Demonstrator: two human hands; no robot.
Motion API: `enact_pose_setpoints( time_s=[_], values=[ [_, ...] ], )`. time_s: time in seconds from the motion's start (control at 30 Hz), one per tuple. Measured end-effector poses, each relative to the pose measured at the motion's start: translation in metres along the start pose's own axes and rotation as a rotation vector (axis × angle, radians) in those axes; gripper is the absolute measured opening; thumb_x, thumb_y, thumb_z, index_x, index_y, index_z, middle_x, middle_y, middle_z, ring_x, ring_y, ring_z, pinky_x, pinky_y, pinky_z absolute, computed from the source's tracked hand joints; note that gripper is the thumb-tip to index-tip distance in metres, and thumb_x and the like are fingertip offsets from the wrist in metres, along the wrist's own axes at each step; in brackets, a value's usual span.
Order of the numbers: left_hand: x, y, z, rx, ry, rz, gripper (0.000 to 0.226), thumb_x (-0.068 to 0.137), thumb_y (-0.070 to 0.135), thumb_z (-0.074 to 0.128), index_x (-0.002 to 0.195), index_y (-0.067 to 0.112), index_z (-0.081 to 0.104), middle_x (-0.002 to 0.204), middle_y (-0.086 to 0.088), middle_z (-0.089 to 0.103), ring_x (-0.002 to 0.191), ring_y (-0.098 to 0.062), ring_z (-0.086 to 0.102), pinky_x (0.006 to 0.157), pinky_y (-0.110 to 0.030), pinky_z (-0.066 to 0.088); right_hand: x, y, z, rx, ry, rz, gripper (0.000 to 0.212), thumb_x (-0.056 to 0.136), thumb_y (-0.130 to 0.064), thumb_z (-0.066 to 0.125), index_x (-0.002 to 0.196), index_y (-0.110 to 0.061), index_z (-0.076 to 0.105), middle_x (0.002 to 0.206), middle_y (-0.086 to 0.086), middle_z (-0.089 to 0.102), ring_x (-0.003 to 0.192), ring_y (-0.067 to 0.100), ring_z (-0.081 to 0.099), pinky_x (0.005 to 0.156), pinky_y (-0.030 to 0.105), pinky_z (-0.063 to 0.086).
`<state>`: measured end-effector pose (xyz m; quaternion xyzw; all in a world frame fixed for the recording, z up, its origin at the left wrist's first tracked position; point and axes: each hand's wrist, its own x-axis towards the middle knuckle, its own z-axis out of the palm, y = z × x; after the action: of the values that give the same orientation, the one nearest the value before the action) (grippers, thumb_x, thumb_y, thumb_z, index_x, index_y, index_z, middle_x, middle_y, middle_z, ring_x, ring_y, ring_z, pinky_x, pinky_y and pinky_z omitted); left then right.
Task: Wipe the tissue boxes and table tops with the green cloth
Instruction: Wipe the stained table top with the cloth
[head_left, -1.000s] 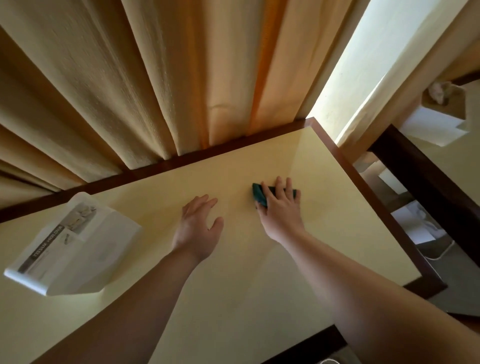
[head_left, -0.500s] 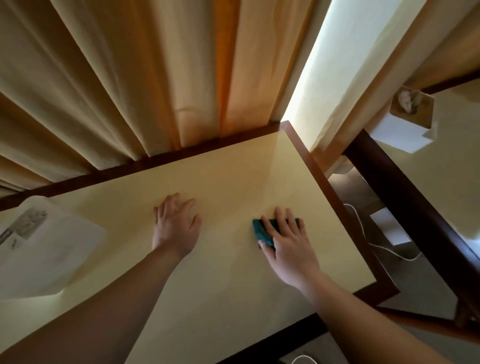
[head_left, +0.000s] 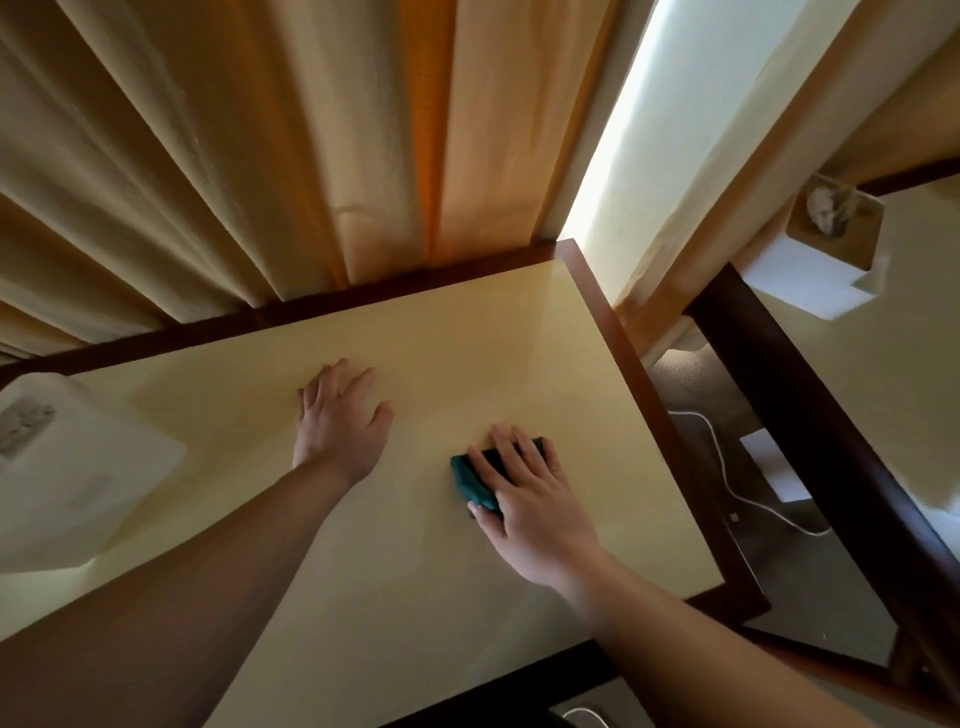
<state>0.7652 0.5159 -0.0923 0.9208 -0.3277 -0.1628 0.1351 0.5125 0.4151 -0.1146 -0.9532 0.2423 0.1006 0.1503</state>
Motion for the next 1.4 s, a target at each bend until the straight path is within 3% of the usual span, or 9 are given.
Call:
enact_pose_setpoints(
  time_s=[0.13,0.27,0.43,0.67,0.97,1.4],
  values=[
    [0.005,0.006,0.0,-0.006,0.01,0.001,0.056,0.103,0.046,0.049,0.154,0.023,0.044,0.166,-0.009,0.025,0.152,-0.032,0.015,0.125,-0.053,0.018,-0.024,0.06,-0.01,-0.008,0.043,0.206,0.069,0.103,-0.063,0.017,0.165,-0.034,0.01,0.174,0.006,-0.002,0.16,0.027,-0.01,0.13,0.05,-0.004],
    [0.009,0.009,0.001,-0.011,0.02,0.011,0.056,0.103,0.044,0.049,0.154,0.02,0.045,0.165,-0.011,0.027,0.153,-0.032,0.016,0.125,-0.053,0.017,0.008,0.117,-0.039,-0.041,0.06,0.348,0.069,0.105,-0.062,0.013,0.166,-0.031,0.006,0.174,0.009,-0.002,0.16,0.031,-0.008,0.128,0.051,-0.007],
    [0.011,0.005,0.0,-0.05,0.014,-0.006,0.057,0.104,0.044,0.049,0.156,0.022,0.042,0.167,-0.008,0.025,0.154,-0.028,0.014,0.126,-0.049,0.014,0.099,0.136,-0.068,-0.044,0.023,0.32,0.068,0.107,-0.059,0.015,0.166,-0.03,-0.005,0.174,0.007,-0.012,0.159,0.029,-0.015,0.128,0.055,-0.006],
    [0.012,-0.007,-0.002,-0.119,0.015,-0.033,0.059,0.102,0.043,0.052,0.157,0.024,0.041,0.166,-0.001,0.029,0.153,-0.023,0.017,0.124,-0.044,0.023,0.162,0.083,-0.076,-0.071,0.029,0.199,0.068,0.107,-0.061,0.014,0.165,-0.033,-0.006,0.174,0.007,-0.011,0.159,0.031,-0.015,0.127,0.057,-0.005],
    [0.007,-0.002,-0.004,-0.111,0.008,-0.031,0.058,0.101,0.045,0.053,0.155,0.024,0.044,0.164,-0.003,0.031,0.152,-0.026,0.021,0.123,-0.047,0.026,0.07,0.02,-0.034,0.001,-0.017,0.013,0.066,0.105,-0.066,0.015,0.164,-0.043,-0.003,0.173,0.001,-0.016,0.158,0.027,-0.021,0.128,0.053,-0.006],
    [-0.03,0.005,-0.001,-0.133,-0.032,0.066,0.059,0.102,0.042,0.055,0.156,0.02,0.043,0.162,-0.005,0.035,0.15,-0.026,0.026,0.121,-0.047,0.027,-0.04,0.101,-0.019,-0.004,0.072,0.401,0.069,0.105,-0.065,0.022,0.164,-0.039,-0.002,0.173,0.011,-0.01,0.159,0.032,-0.015,0.128,0.052,-0.008]
  ],
)
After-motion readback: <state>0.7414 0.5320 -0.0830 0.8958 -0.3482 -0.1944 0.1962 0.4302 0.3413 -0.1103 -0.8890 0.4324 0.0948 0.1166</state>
